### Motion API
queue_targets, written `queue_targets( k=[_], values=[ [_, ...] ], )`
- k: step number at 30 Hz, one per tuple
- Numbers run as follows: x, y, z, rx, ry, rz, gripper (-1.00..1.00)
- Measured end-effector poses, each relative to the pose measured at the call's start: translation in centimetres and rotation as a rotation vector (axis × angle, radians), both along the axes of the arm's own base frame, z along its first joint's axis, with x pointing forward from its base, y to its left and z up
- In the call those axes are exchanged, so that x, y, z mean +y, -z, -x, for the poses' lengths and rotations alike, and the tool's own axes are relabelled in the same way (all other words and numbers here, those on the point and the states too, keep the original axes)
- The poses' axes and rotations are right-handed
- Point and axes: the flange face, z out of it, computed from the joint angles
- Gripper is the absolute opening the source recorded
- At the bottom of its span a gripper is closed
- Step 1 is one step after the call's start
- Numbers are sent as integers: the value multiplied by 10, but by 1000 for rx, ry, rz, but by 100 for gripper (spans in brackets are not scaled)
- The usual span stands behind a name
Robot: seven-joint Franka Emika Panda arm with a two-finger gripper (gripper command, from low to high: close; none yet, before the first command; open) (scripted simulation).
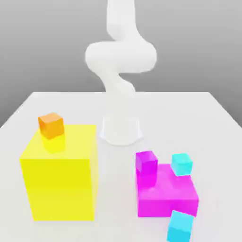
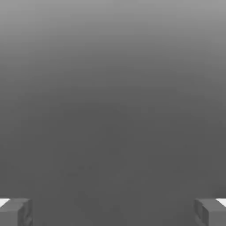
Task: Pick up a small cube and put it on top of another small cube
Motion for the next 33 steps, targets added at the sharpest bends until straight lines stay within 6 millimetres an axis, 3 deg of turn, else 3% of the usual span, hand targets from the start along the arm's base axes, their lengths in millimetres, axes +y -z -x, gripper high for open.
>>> queue_targets(
  k=[7,14,19,24,28,32,33],
  values=[
    [32,113,-77,187,112,12,0],
    [59,238,-119,359,194,-4,0],
    [82,328,-126,479,235,-36,0],
    [106,411,-117,600,277,-91,0],
    [128,469,-99,695,306,-148,0],
    [133,524,-96,714,314,-164,0],
    [133,537,-95,715,314,-163,-100]
  ],
)
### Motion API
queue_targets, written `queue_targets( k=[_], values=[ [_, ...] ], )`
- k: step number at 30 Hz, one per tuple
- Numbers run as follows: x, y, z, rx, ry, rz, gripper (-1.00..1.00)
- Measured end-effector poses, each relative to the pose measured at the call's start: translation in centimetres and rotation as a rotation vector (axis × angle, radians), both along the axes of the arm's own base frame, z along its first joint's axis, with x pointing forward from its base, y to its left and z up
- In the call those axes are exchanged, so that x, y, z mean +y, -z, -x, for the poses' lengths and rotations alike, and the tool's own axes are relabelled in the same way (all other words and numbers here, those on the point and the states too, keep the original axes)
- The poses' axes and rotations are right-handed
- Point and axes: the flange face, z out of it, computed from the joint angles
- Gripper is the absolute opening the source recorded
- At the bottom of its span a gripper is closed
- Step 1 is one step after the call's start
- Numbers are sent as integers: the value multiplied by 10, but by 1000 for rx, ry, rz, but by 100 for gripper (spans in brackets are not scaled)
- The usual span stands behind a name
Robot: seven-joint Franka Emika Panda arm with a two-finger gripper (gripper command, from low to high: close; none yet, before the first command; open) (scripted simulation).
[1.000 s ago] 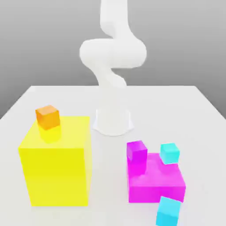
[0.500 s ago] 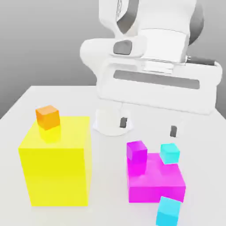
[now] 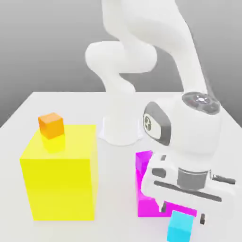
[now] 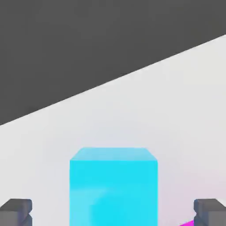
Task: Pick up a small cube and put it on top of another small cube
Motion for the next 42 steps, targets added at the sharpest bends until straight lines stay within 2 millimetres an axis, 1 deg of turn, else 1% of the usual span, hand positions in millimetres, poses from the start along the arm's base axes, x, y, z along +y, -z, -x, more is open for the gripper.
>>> queue_targets(
  k=[5,6,7,10,12,17,23,28,33,37,39,42],
  values=[
    [0,0,0,-2,0,-1,-100],
    [0,6,0,-1,-1,-1,-100],
    [0,2,0,-1,0,-1,-100],
    [0,-32,-1,-2,1,-2,-100],
    [-1,-54,3,1,-9,7,-100],
    [-17,-85,30,12,-99,79,-100],
    [-37,-121,68,23,-201,126,-100],
    [-52,-147,102,26,-278,121,-100],
    [-64,-167,139,19,-362,75,-100],
    [-70,-175,168,5,-436,14,-100],
    [-71,-162,172,2,-450,2,-100],
    [-71,-134,172,1,-453,0,-100]
  ],
)
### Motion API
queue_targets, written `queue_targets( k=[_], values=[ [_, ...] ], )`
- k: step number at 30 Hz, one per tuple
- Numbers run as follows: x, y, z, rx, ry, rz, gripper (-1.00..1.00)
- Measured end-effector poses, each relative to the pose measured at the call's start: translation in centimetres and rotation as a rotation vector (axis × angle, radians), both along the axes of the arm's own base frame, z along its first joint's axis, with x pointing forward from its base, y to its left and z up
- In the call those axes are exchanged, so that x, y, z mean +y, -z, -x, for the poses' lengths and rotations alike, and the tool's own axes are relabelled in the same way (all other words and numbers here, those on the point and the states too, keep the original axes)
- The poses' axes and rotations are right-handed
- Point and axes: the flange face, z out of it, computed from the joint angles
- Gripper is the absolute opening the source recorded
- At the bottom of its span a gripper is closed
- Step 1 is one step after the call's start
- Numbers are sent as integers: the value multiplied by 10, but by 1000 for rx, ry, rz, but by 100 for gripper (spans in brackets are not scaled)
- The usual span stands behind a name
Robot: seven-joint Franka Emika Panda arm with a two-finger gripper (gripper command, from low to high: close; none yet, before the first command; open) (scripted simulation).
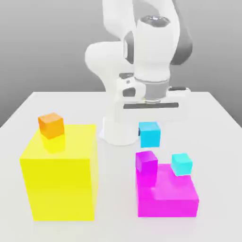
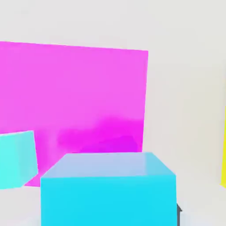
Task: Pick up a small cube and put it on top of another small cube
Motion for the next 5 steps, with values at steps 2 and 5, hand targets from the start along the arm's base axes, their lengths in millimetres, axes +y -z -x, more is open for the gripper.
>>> queue_targets(
  k=[2,5],
  values=[
    [0,18,2,0,-1,0,100],
    [0,18,2,0,-1,0,100]
  ],
)
